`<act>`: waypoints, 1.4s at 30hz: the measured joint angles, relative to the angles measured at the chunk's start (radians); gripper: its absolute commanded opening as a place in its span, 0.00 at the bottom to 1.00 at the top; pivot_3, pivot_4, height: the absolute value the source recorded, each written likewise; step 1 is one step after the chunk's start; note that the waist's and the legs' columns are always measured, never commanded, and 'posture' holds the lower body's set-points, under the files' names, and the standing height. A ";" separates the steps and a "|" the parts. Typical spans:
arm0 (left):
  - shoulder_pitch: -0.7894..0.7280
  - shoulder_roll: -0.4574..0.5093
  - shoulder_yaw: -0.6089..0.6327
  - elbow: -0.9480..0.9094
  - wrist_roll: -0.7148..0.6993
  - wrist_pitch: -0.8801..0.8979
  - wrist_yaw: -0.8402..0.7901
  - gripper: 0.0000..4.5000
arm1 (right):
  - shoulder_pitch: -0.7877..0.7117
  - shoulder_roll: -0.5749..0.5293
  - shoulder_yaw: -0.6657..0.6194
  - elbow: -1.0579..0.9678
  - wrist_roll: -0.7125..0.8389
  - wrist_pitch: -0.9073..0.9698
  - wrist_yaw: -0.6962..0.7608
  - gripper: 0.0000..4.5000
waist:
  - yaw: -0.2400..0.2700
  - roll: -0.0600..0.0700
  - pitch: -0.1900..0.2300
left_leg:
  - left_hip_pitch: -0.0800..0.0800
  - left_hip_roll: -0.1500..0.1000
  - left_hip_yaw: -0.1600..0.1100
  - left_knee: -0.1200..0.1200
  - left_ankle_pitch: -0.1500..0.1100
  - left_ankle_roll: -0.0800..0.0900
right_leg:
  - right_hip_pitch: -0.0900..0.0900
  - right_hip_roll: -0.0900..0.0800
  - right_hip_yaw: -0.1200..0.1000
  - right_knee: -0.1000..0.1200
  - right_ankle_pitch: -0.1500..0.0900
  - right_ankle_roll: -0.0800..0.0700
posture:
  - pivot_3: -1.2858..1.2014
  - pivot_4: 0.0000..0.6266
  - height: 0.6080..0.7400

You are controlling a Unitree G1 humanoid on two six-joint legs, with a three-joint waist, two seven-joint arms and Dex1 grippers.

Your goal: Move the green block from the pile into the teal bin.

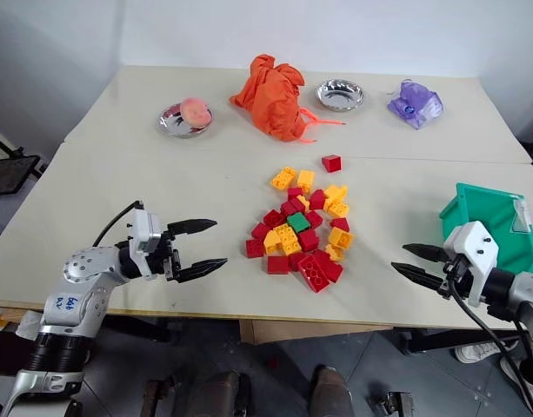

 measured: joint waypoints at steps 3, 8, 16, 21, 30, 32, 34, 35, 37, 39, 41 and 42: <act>-0.004 0.002 0.002 0.018 0.003 -0.016 0.001 1.00 | -0.109 0.016 0.101 -0.110 0.041 0.122 -0.069 0.90 | -0.012 0.000 0.000 | 0.000 0.001 -0.001 0.000 0.000 0.000 | 0.000 0.000 0.000 0.001 0.000 0.000 | 0.52 0.24 1.00; -0.003 0.004 0.002 0.032 0.005 -0.023 0.004 1.00 | -0.407 0.158 0.342 -0.156 0.047 0.402 -0.276 0.90 | -0.011 0.000 0.000 | -0.002 0.001 -0.001 0.001 0.000 0.000 | -0.002 0.000 0.000 0.001 0.000 -0.001 | 0.52 0.24 1.00; 0.017 0.010 0.011 0.022 0.005 -0.024 0.017 1.00 | -0.662 0.335 0.521 -0.028 0.011 0.704 -0.477 0.90 | -0.006 0.000 0.000 | -0.004 0.000 -0.002 0.000 0.000 0.000 | -0.003 0.000 -0.002 0.000 0.000 -0.001 | 0.52 0.24 1.00; 0.040 0.010 0.018 0.015 0.004 -0.023 0.033 1.00 | -0.696 0.360 0.549 0.031 -0.026 0.753 -0.525 0.90 | -0.012 0.000 0.000 | -0.004 0.000 -0.001 0.000 0.000 0.000 | -0.003 0.000 -0.002 0.001 0.000 -0.001 | 0.52 0.24 1.00; 0.051 0.008 0.018 -0.015 0.004 -0.023 0.057 1.00 | -0.767 0.440 0.543 0.144 -0.072 0.752 -0.589 0.82 | -0.020 0.000 0.000 | -0.003 0.000 0.000 0.000 0.000 0.000 | -0.003 0.000 -0.001 0.002 0.000 -0.001 | 0.52 0.24 1.00; 0.052 0.007 0.018 -0.017 0.004 -0.023 0.065 1.00 | -0.779 0.448 0.534 0.168 -0.074 0.750 -0.591 0.71 | -0.023 0.000 0.000 | -0.003 0.000 0.000 0.000 0.000 0.000 | -0.003 0.000 -0.001 0.002 0.000 -0.001 | 0.52 0.24 1.00; 0.052 0.006 0.018 -0.022 0.004 -0.023 0.069 1.00 | -0.792 0.448 0.530 0.179 -0.085 0.746 -0.596 0.58 | -0.027 0.000 0.000 | -0.003 0.000 0.000 0.000 0.000 0.000 | -0.003 0.000 -0.001 0.002 0.000 -0.001 | 0.52 0.24 1.00; 0.054 0.005 0.018 -0.026 0.004 -0.023 0.072 1.00 | -0.796 0.448 0.530 0.188 -0.094 0.745 -0.600 0.50 | -0.029 0.000 0.000 | -0.003 0.000 0.000 0.000 0.000 0.000 | -0.003 0.000 -0.001 0.002 0.000 -0.001 | 0.52 0.24 1.00; 0.061 0.003 0.018 -0.032 0.004 -0.023 0.074 1.00 | -0.796 0.451 0.538 0.194 -0.103 0.738 -0.603 0.36 | -0.034 0.000 0.000 | -0.003 0.000 0.000 -0.001 0.000 0.000 | -0.003 0.000 -0.001 0.002 0.000 -0.001 | 0.52 0.24 1.00; 0.068 0.002 0.018 -0.044 0.004 -0.023 0.076 1.00 | -0.798 0.454 0.543 0.193 -0.110 0.735 -0.602 0.32 | -0.035 0.000 0.000 | -0.003 0.000 0.000 -0.001 0.000 0.000 | -0.004 0.000 -0.001 0.002 0.000 -0.001 | 0.52 0.24 1.00; 0.068 0.001 0.018 -0.048 0.004 -0.023 0.077 1.00 | -0.799 0.454 0.549 0.192 -0.113 0.734 -0.602 0.32 | -0.035 0.000 0.000 | -0.003 0.000 0.000 -0.001 0.000 0.000 | -0.004 0.000 -0.001 0.002 0.000 -0.001 | 0.52 0.24 1.00; 0.068 0.001 0.018 -0.048 0.004 -0.023 0.077 1.00 | -0.799 0.454 0.549 0.192 -0.113 0.734 -0.602 0.32 | -0.035 0.000 0.000 | -0.003 0.000 0.000 -0.001 0.000 0.000 | -0.004 0.000 -0.001 0.002 0.000 -0.001 | 0.52 0.24 1.00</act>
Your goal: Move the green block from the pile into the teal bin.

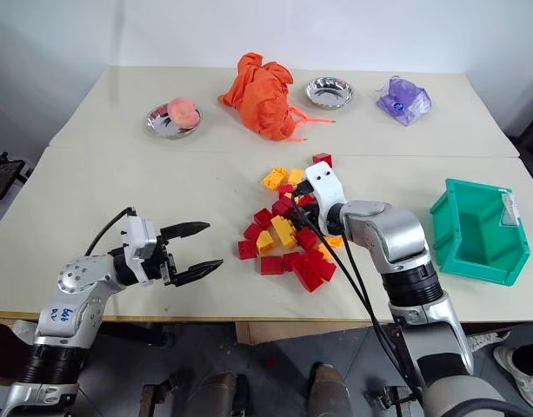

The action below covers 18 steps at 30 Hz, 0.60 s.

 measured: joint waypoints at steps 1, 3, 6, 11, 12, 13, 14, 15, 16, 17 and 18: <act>0.000 0.000 0.000 0.000 0.000 0.000 0.000 1.00 | 0.000 0.000 0.000 -0.001 0.000 0.000 0.001 0.32 | 0.000 0.000 0.000 | 0.000 0.000 0.000 0.000 0.000 0.000 | 0.000 0.000 0.000 0.000 0.000 0.000 | 0.52 0.24 1.00; 0.000 0.000 0.000 0.000 0.000 0.000 0.000 1.00 | 0.000 -0.001 0.001 -0.003 -0.003 -0.001 0.005 0.32 | 0.000 0.000 0.000 | 0.000 0.000 0.000 0.000 0.000 0.000 | 0.000 0.000 0.000 0.000 0.000 0.000 | 0.52 0.24 1.00; -0.006 0.000 -0.001 0.001 0.000 0.000 0.001 1.00 | 0.025 -0.026 0.006 -0.022 -0.008 -0.047 0.053 0.32 | 0.002 0.000 0.000 | -0.001 0.000 0.000 0.000 0.000 0.000 | 0.000 0.000 0.000 -0.001 0.000 0.000 | 0.52 0.24 1.00; -0.035 -0.015 -0.014 0.001 -0.001 0.001 -0.003 1.00 | 0.134 -0.092 -0.103 -0.151 0.056 -0.264 0.200 0.32 | 0.005 0.000 0.000 | -0.001 0.000 0.000 -0.001 -0.001 0.000 | -0.001 0.000 0.000 -0.003 0.000 0.000 | 0.52 0.24 1.00; -0.039 -0.024 -0.018 -0.001 -0.002 0.000 -0.004 1.00 | 0.143 -0.099 -0.140 -0.167 0.064 -0.299 0.209 0.32 | 0.005 0.000 0.000 | -0.001 0.000 0.000 -0.001 -0.001 0.000 | -0.001 0.000 0.000 -0.002 0.000 0.000 | 0.52 0.24 1.00; -0.040 -0.030 -0.022 -0.002 -0.002 0.001 -0.005 1.00 | 0.155 -0.107 -0.177 -0.181 0.070 -0.335 0.217 0.32 | 0.005 0.000 0.000 | -0.001 0.000 0.000 -0.001 -0.001 0.000 | 0.000 0.000 0.000 -0.002 0.000 0.000 | 0.52 0.24 1.00; -0.043 -0.035 -0.027 -0.002 -0.003 0.002 -0.006 1.00 | 0.173 -0.121 -0.213 -0.193 0.074 -0.364 0.221 0.32 | 0.006 0.000 0.000 | -0.001 0.000 0.000 -0.001 -0.001 0.000 | 0.000 0.000 0.000 -0.002 0.000 0.000 | 0.52 0.24 1.00; -0.060 -0.051 -0.044 -0.003 -0.004 0.005 -0.008 1.00 | 0.226 -0.148 -0.282 -0.209 0.080 -0.409 0.225 0.32 | 0.017 0.000 0.000 | -0.001 -0.001 0.000 -0.001 -0.001 0.000 | 0.000 0.000 -0.001 -0.003 0.000 0.000 | 0.52 0.24 1.00; -0.073 -0.067 -0.055 -0.007 -0.006 0.007 -0.010 1.00 | 0.268 -0.172 -0.340 -0.208 0.078 -0.437 0.224 0.32 | 0.030 0.000 0.000 | -0.002 -0.001 0.000 0.000 -0.001 0.001 | 0.000 0.000 -0.001 -0.004 0.000 0.001 | 0.52 0.24 1.00; -0.088 -0.084 -0.070 -0.009 -0.007 0.010 -0.015 1.00 | 0.323 -0.205 -0.420 -0.205 0.077 -0.471 0.222 0.32 | 0.042 0.000 0.000 | -0.002 -0.001 0.001 0.000 -0.001 0.002 | 0.000 -0.001 0.000 -0.004 0.001 0.002 | 0.52 0.24 1.00; -0.098 -0.091 -0.082 -0.006 -0.008 0.013 -0.018 1.00 | 0.355 -0.227 -0.479 -0.199 0.075 -0.488 0.217 0.32 | 0.044 0.000 0.000 | -0.002 -0.001 0.002 0.000 -0.001 0.002 | 0.000 -0.001 0.000 -0.005 0.001 0.002 | 0.52 0.24 1.00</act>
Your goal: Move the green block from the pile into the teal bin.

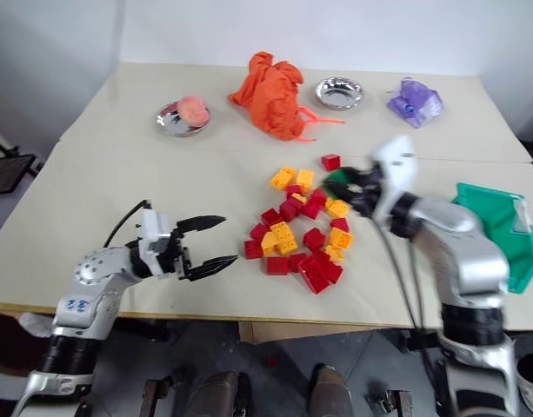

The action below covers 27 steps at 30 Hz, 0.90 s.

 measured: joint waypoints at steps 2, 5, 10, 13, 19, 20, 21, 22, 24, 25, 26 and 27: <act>-0.038 -0.034 -0.024 0.004 -0.001 0.006 -0.009 1.00 | 0.053 -0.055 -0.116 0.035 -0.008 -0.035 -0.015 0.32 | 0.006 0.000 0.000 | 0.000 0.000 0.000 0.000 0.000 0.000 | 0.000 0.000 0.000 0.000 0.000 0.000 | 0.52 0.24 1.00; -0.088 -0.077 -0.059 0.015 0.000 0.005 -0.021 1.00 | 0.133 -0.134 -0.263 0.112 -0.040 -0.098 -0.038 0.32 | 0.010 0.000 0.000 | 0.001 0.000 0.000 0.001 0.000 0.000 | 0.001 0.000 0.000 0.000 0.000 0.000 | 0.52 0.24 1.00; -0.134 -0.125 -0.102 0.073 0.007 -0.010 -0.049 1.00 | 0.261 -0.176 -0.349 0.240 -0.092 -0.194 -0.040 0.32 | -0.005 0.001 0.000 | 0.003 0.000 0.002 0.000 0.000 0.000 | 0.002 0.000 0.001 0.000 0.000 0.000 | 0.52 0.24 1.00; -0.140 -0.133 -0.116 0.094 0.011 -0.019 -0.066 1.00 | 0.276 -0.175 -0.344 0.265 -0.082 -0.191 -0.025 0.49 | -0.019 0.002 0.000 | 0.003 0.000 0.002 0.000 0.000 0.000 | 0.002 0.000 0.002 0.000 0.000 0.000 | 0.52 0.24 1.00; -0.165 -0.115 -0.112 0.143 0.023 -0.038 -0.079 1.00 | 0.271 -0.176 -0.341 0.298 -0.063 -0.217 -0.007 0.94 | -0.014 0.001 0.000 | 0.003 0.000 0.001 0.001 0.000 0.000 | 0.002 0.000 0.002 0.000 0.000 0.000 | 0.52 0.24 1.00; -0.166 -0.105 -0.110 0.151 0.026 -0.041 -0.079 1.00 | 0.271 -0.178 -0.341 0.309 -0.063 -0.225 -0.001 1.00 | -0.012 0.001 0.000 | 0.003 0.000 0.001 0.001 0.000 0.000 | 0.002 0.000 0.001 0.000 0.000 0.000 | 0.52 0.24 1.00; -0.166 -0.093 -0.104 0.162 0.031 -0.043 -0.079 1.00 | 0.273 -0.183 -0.341 0.317 -0.063 -0.239 0.011 1.00 | -0.011 0.002 0.000 | 0.003 0.000 0.001 0.001 0.000 0.000 | 0.002 0.000 0.002 0.000 0.000 0.000 | 0.52 0.24 1.00; -0.165 -0.078 -0.092 0.169 0.039 -0.047 -0.074 1.00 | 0.275 -0.191 -0.341 0.322 -0.059 -0.257 0.032 1.00 | -0.013 0.002 0.000 | 0.003 0.000 0.001 0.000 0.000 0.000 | 0.002 0.000 0.001 0.000 0.000 0.000 | 0.52 0.24 1.00; -0.163 -0.045 -0.065 0.174 0.049 -0.055 -0.060 1.00 | 0.286 -0.195 -0.344 0.303 -0.024 -0.294 0.099 1.00 | -0.014 0.002 0.000 | 0.003 0.000 0.001 0.000 0.000 0.000 | 0.002 0.000 0.001 0.000 0.000 0.000 | 0.52 0.24 1.00; -0.161 -0.034 -0.049 0.177 0.051 -0.059 -0.053 1.00 | 0.295 -0.193 -0.345 0.278 0.007 -0.311 0.144 1.00 | -0.014 0.002 0.000 | 0.003 0.000 0.001 0.000 0.000 0.000 | 0.002 0.000 0.001 0.000 0.000 0.000 | 0.52 0.24 1.00; -0.156 -0.023 -0.037 0.178 0.055 -0.062 -0.043 1.00 | 0.309 -0.186 -0.346 0.241 0.047 -0.332 0.195 1.00 | -0.015 0.002 0.000 | 0.003 0.001 0.001 0.000 0.000 0.000 | 0.002 0.000 0.001 0.000 0.000 0.000 | 0.52 0.24 1.00; -0.145 -0.012 -0.023 0.177 0.062 -0.067 -0.028 1.00 | 0.330 -0.175 -0.345 0.188 0.088 -0.348 0.249 1.00 | -0.017 0.002 0.000 | 0.004 0.001 0.001 0.000 0.000 0.000 | 0.002 0.000 0.001 0.000 0.000 0.000 | 0.52 0.24 1.00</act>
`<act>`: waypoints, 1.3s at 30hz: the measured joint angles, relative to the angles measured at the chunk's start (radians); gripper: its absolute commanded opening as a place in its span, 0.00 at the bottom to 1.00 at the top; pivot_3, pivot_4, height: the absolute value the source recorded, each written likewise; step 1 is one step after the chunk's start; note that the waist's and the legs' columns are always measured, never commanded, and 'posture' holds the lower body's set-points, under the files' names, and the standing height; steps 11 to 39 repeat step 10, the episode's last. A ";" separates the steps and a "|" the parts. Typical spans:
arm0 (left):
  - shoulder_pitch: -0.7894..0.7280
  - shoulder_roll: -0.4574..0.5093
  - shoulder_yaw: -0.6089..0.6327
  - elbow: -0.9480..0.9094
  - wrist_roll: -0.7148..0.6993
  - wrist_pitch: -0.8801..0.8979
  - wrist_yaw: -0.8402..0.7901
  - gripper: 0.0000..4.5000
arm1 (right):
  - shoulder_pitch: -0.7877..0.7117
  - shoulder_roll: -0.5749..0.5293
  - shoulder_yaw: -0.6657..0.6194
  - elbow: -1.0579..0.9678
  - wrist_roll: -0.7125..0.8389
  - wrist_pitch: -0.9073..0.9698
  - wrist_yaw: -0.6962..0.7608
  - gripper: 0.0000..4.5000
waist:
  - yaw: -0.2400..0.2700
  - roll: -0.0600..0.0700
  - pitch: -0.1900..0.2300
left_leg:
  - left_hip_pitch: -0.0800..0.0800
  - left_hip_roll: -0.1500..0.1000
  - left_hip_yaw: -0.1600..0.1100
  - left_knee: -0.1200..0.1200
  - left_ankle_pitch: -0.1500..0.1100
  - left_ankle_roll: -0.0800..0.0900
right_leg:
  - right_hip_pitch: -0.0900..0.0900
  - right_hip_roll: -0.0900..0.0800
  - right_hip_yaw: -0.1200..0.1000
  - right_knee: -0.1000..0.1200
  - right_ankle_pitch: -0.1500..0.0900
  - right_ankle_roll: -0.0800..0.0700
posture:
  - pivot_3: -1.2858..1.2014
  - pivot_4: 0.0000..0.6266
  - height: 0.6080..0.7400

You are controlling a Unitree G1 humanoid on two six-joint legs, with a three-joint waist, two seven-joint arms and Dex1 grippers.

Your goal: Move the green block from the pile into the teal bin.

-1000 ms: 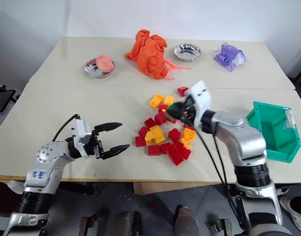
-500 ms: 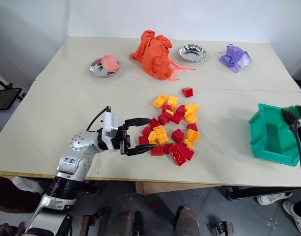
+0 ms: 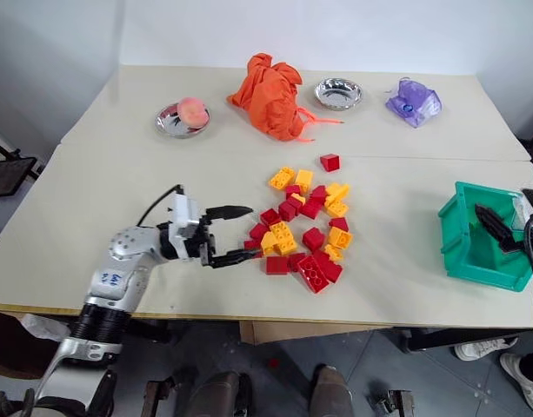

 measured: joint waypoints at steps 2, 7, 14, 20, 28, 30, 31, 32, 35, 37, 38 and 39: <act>0.045 0.028 0.034 -0.001 0.019 -0.016 0.037 1.00 | 0.072 0.007 0.026 -0.113 0.073 -0.007 0.105 1.00 | 0.000 0.000 0.000 | 0.000 0.000 0.000 0.000 0.000 0.000 | 0.000 0.000 0.000 0.000 0.000 0.000 | 0.52 0.24 1.00; 0.162 0.086 0.109 -0.020 0.042 -0.037 0.097 1.00 | 0.234 0.040 0.193 -0.236 0.080 -0.065 0.257 1.00 | 0.008 -0.002 0.001 | 0.000 -0.001 -0.001 0.002 -0.001 0.001 | 0.001 -0.001 0.000 0.000 0.000 0.001 | 0.52 0.24 1.00; 0.256 0.111 0.144 -0.060 0.046 -0.049 0.120 1.00 | 0.265 0.105 0.254 -0.234 0.052 -0.122 0.254 1.00 | 0.007 -0.002 0.001 | 0.000 0.000 -0.001 0.002 -0.001 0.000 | 0.001 -0.001 0.000 0.000 0.000 0.001 | 0.52 0.24 1.00; 0.256 0.111 0.144 -0.060 0.046 -0.049 0.120 1.00 | 0.265 0.105 0.254 -0.234 0.052 -0.122 0.254 1.00 | 0.007 -0.002 0.001 | 0.000 0.000 -0.001 0.002 -0.001 0.000 | 0.001 -0.001 0.000 0.000 0.000 0.001 | 0.52 0.24 1.00; 0.256 0.111 0.144 -0.060 0.046 -0.049 0.120 1.00 | 0.265 0.105 0.254 -0.234 0.052 -0.122 0.254 1.00 | 0.007 -0.002 0.001 | 0.000 0.000 -0.001 0.002 -0.001 0.000 | 0.001 -0.001 0.000 0.000 0.000 0.001 | 0.52 0.24 1.00; 0.256 0.111 0.144 -0.060 0.046 -0.049 0.120 1.00 | 0.265 0.105 0.254 -0.234 0.052 -0.122 0.254 1.00 | 0.007 -0.002 0.001 | 0.000 0.000 -0.001 0.002 -0.001 0.000 | 0.001 -0.001 0.000 0.000 0.000 0.001 | 0.52 0.24 1.00; 0.256 0.111 0.144 -0.060 0.046 -0.049 0.120 1.00 | 0.265 0.105 0.254 -0.234 0.052 -0.122 0.254 1.00 | 0.007 -0.002 0.001 | 0.000 0.000 -0.001 0.002 -0.001 0.000 | 0.001 -0.001 0.000 0.000 0.000 0.001 | 0.52 0.24 1.00; 0.256 0.111 0.144 -0.060 0.046 -0.049 0.120 1.00 | 0.265 0.105 0.254 -0.234 0.052 -0.122 0.254 1.00 | 0.007 -0.002 0.001 | 0.000 0.000 -0.001 0.002 -0.001 0.000 | 0.001 -0.001 0.000 0.000 0.000 0.001 | 0.52 0.24 1.00; 0.256 0.111 0.144 -0.060 0.046 -0.049 0.120 1.00 | 0.265 0.105 0.254 -0.234 0.052 -0.122 0.254 1.00 | 0.007 -0.002 0.001 | 0.000 0.000 -0.001 0.002 -0.001 0.000 | 0.001 -0.001 0.000 0.000 0.000 0.001 | 0.52 0.24 1.00; 0.256 0.111 0.144 -0.060 0.046 -0.049 0.120 1.00 | 0.265 0.105 0.254 -0.234 0.052 -0.122 0.254 1.00 | 0.007 -0.002 0.001 | 0.000 0.000 -0.001 0.002 -0.001 0.000 | 0.001 -0.001 0.000 0.000 0.000 0.001 | 0.52 0.24 1.00; 0.256 0.111 0.144 -0.060 0.046 -0.049 0.120 1.00 | 0.265 0.105 0.254 -0.234 0.052 -0.122 0.254 1.00 | 0.007 -0.002 0.001 | 0.000 0.000 -0.001 0.002 -0.001 0.000 | 0.001 -0.001 0.000 0.000 0.000 0.001 | 0.52 0.24 1.00; 0.256 0.111 0.144 -0.060 0.046 -0.049 0.120 1.00 | 0.265 0.105 0.254 -0.234 0.052 -0.122 0.254 1.00 | 0.007 -0.002 0.001 | 0.000 0.000 -0.001 0.002 -0.001 0.000 | 0.001 -0.001 0.000 0.000 0.000 0.001 | 0.52 0.24 1.00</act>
